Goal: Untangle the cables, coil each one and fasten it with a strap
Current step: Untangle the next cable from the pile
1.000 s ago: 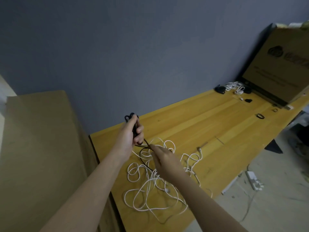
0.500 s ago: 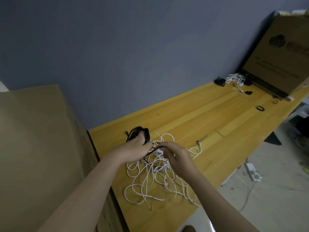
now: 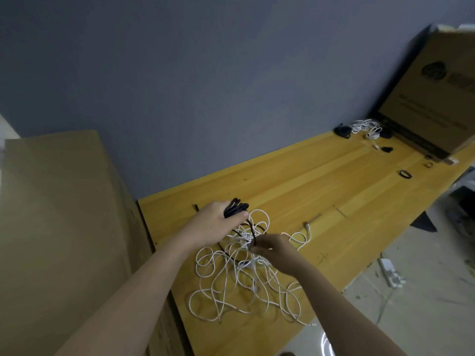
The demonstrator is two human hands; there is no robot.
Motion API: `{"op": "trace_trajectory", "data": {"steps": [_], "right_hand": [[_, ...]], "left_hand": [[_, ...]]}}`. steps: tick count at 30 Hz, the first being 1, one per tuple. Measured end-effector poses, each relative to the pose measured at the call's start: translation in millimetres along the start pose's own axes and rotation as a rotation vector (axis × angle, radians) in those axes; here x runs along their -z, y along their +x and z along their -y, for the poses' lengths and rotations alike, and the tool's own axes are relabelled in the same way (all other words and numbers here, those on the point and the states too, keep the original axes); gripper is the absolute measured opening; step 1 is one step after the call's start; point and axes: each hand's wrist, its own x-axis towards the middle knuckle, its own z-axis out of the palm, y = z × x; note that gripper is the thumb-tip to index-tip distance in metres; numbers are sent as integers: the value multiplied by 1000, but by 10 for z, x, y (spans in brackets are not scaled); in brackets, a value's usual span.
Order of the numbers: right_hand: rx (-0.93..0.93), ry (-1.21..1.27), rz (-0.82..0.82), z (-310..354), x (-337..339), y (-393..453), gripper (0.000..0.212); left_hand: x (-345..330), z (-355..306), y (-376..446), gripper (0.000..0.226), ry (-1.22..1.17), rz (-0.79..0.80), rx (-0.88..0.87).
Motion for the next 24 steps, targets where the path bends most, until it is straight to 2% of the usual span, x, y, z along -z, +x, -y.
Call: {"op": "trace_trajectory", "data": {"steps": [2,4,5,7,8,10,12,13,14,15,17,18,20,22,24], "right_hand": [[30,-148,-32,-22,-55,83,9],[33,-288,-141,12,40,275,14],[8,-285,-227,93,150,370,16],[-22,-83,-496,382,537,552,16],[18,18,-649,557,743,603,13],[218,-45,-907,980,1022,561,13],[439,-103,-1074,1199,1019,477,15],[491,-82,-1109,1182,944,438,16],[467,-60,-1078,1057,847,430,15],[363,-39,-979,901,754,436,13],[82,-108,-671,523,590,483,7],[11,-145,-558,360,547,502,7],[-20,-74,-514,206,516,508,8],[-12,51,-566,178,480,503,9],[-26,124,-562,139,405,451,7]], "left_hand": [[-27,-34,10,36,-30,-39,-11],[-30,-55,29,35,-77,-95,-11],[-25,-52,26,34,-98,-130,-2],[8,-22,57,36,-130,-187,11],[28,-3,69,38,-132,-195,26],[47,8,74,43,-174,-193,21],[59,-11,65,42,-252,-195,7],[68,-22,63,39,-262,-206,3],[77,-25,60,38,-253,-224,4],[85,-27,48,37,-232,-247,12],[92,-6,35,37,-201,-284,29],[92,2,30,37,-196,-291,33],[80,-3,23,38,-189,-285,29],[70,-26,23,37,-204,-289,21],[55,-40,31,35,-311,-275,20]]}}
